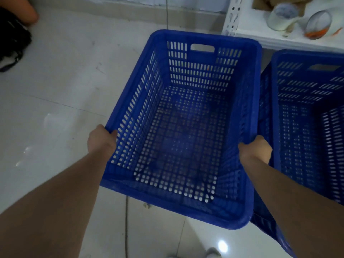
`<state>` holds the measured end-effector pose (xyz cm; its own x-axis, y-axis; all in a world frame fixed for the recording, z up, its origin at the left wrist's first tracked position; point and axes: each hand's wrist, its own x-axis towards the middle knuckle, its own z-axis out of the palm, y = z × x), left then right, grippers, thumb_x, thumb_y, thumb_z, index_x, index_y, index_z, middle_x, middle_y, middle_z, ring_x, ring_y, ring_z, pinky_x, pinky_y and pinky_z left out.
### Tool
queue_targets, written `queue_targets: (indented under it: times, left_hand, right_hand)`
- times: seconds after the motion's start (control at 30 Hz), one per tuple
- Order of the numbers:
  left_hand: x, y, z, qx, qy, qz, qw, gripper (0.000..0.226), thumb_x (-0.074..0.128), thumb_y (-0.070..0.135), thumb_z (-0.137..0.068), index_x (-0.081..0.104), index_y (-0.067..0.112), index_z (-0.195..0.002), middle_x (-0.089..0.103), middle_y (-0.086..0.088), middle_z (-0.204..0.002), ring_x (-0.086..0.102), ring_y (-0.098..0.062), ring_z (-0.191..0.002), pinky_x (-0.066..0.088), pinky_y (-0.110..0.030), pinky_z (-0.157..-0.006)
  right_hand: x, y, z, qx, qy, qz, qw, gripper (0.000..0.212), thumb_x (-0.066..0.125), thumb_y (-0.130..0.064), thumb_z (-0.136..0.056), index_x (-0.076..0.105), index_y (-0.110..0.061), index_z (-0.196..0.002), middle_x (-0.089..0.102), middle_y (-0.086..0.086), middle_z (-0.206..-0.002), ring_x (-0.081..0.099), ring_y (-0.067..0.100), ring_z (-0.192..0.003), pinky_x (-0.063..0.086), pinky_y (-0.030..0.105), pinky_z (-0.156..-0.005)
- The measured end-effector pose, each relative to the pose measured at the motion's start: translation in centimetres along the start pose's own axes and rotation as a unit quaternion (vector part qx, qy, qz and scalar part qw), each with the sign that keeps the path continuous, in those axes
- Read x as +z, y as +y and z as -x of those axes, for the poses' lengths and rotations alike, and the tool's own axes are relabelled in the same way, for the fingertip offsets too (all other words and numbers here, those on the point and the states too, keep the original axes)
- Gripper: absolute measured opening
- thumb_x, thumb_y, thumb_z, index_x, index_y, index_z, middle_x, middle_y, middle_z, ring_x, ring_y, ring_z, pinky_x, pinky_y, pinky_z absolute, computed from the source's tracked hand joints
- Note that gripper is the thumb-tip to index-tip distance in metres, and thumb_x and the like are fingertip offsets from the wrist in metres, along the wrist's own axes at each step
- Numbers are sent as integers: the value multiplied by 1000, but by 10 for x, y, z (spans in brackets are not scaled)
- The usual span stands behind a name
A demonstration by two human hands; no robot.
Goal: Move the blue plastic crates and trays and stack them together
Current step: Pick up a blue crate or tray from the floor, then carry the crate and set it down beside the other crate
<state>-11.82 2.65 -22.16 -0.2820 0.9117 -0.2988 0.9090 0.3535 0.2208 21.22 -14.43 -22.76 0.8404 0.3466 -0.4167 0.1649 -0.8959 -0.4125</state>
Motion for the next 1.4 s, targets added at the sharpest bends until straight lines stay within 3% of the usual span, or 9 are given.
queue_targets:
  times: [0.13, 0.3, 0.57, 0.73, 0.83, 0.97, 1.1, 1.23, 1.4]
  left_hand:
    - [-53, 0, 23, 48, 39, 14, 998, 33, 57, 34, -89, 52, 2, -80, 59, -16, -75, 55, -31, -65, 44, -34, -57]
    - [-139, -20, 74, 0, 11, 53, 999, 34, 61, 33, -87, 55, 3, -73, 57, -15, -61, 54, -31, -53, 41, -29, -50]
    - [-310, -22, 140, -60, 33, 158, 985, 50, 68, 39, -80, 49, 4, -49, 52, -13, -47, 52, -28, -44, 41, -27, -46]
    - [-415, 9, 171, -40, -21, 182, 982, 53, 61, 53, -82, 61, 0, -88, 55, -8, -64, 54, -25, -55, 42, -29, -49]
    - [-479, 35, 189, 31, -50, 179, 982, 42, 54, 47, -89, 59, 10, -71, 60, -7, -66, 59, -25, -60, 48, -32, -60]
    - [-551, 64, 229, 107, -45, 212, 970, 38, 56, 39, -89, 53, 16, -59, 61, -6, -65, 59, -23, -58, 45, -29, -52]
    - [-595, 92, 278, 166, -49, 276, 945, 37, 58, 38, -87, 62, 5, -74, 70, -23, -85, 67, -38, -76, 55, -43, -72]
    - [-628, 133, 319, 226, -87, 261, 934, 40, 59, 43, -87, 67, 4, -90, 64, -4, -74, 64, -26, -70, 53, -38, -70]
    - [-646, 190, 374, 277, -163, 165, 932, 27, 67, 27, -77, 63, 5, -93, 66, -10, -84, 67, -29, -77, 57, -39, -81]
  right_hand:
    - [-39, -16, 19, -25, 1, -4, 1000, 26, 59, -18, -90, 57, 5, -100, 63, 24, -102, 47, 23, -72, 37, 27, -54]
    - [-94, -30, 78, -14, -37, -30, 999, 20, 60, -17, -88, 58, 2, -89, 61, 15, -82, 42, 13, -54, 40, 26, -51]
    - [-240, -123, 159, -81, -54, -77, 992, 15, 57, -15, -86, 61, -1, -83, 63, 19, -85, 58, 29, -75, 50, 35, -64]
    - [-360, -186, 205, -134, -30, -103, 985, 26, 53, -12, -84, 46, -11, -58, 51, 5, -62, 48, 19, -54, 35, 23, -45]
    - [-435, -212, 232, -167, 12, -106, 980, 26, 54, -10, -82, 48, -9, -57, 51, 5, -59, 47, 20, -52, 36, 24, -48]
    - [-524, -221, 272, -194, 52, -130, 971, 24, 56, -17, -78, 47, -16, -55, 50, 3, -57, 46, 16, -50, 36, 25, -53]
    - [-595, -205, 309, -177, 95, -166, 966, 13, 53, -15, -78, 52, -13, -64, 56, 6, -65, 52, 20, -56, 41, 27, -54]
    - [-655, -170, 332, -151, 140, -180, 962, 8, 52, -12, -79, 56, -10, -73, 55, 4, -64, 51, 18, -55, 36, 25, -49]
    - [-724, -106, 342, -102, 192, -152, 964, 10, 55, -15, -80, 57, -6, -78, 56, 6, -65, 53, 23, -57, 36, 23, -48]
